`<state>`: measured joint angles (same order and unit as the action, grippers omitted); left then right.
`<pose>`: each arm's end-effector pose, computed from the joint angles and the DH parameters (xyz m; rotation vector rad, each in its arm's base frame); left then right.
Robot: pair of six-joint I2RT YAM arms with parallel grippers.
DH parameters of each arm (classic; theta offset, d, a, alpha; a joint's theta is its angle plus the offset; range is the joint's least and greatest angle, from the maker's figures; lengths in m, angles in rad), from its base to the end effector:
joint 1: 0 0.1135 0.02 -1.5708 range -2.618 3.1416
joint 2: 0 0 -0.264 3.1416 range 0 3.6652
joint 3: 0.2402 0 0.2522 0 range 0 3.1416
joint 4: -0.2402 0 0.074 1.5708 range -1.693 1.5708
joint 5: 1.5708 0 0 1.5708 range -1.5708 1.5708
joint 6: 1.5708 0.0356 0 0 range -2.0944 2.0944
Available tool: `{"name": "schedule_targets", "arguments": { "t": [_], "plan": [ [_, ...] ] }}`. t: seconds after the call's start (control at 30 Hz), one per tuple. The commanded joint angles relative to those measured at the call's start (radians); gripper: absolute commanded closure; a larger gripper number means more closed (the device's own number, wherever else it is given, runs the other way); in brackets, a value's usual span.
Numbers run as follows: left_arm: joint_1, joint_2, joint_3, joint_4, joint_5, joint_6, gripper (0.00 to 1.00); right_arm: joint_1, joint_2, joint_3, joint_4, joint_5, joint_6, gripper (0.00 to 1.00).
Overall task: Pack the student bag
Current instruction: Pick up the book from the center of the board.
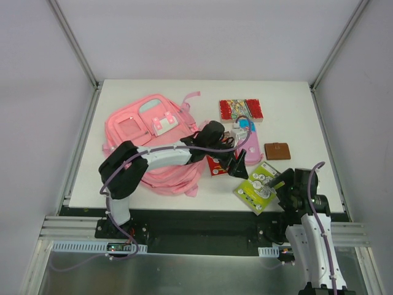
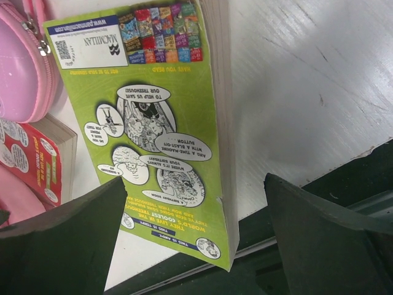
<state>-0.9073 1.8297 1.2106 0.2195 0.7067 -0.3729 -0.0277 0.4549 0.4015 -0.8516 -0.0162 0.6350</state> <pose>0.2374 -0.3412 0.2361 1.0679 1.9221 -1.4779 0.0983 -0.0021 0.1901 0.8057 2.3633 0.2774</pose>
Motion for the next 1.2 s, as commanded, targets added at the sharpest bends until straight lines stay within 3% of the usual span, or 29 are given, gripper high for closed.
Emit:
{"name": "schedule_targets", "arguments": {
  "t": [0.0,0.6,0.87,1.17],
  "plan": [
    [-0.041,0.080,0.066,0.072,0.066,-0.080,0.01,-0.009,0.013,-0.009,-0.006,0.002,0.012,0.04],
    [-0.076,0.230,0.079,0.072,0.036,-0.103,0.01,-0.009,-0.021,-0.099,-0.027,-0.163,0.023,0.04],
    [-0.090,0.249,0.070,0.070,0.053,-0.107,0.06,-0.009,-0.091,-0.151,-0.030,-0.194,0.041,0.04],
    [-0.113,0.258,0.069,0.081,0.089,-0.133,0.11,-0.009,-0.024,-0.139,0.013,-0.194,0.031,0.02]
  ]
}}
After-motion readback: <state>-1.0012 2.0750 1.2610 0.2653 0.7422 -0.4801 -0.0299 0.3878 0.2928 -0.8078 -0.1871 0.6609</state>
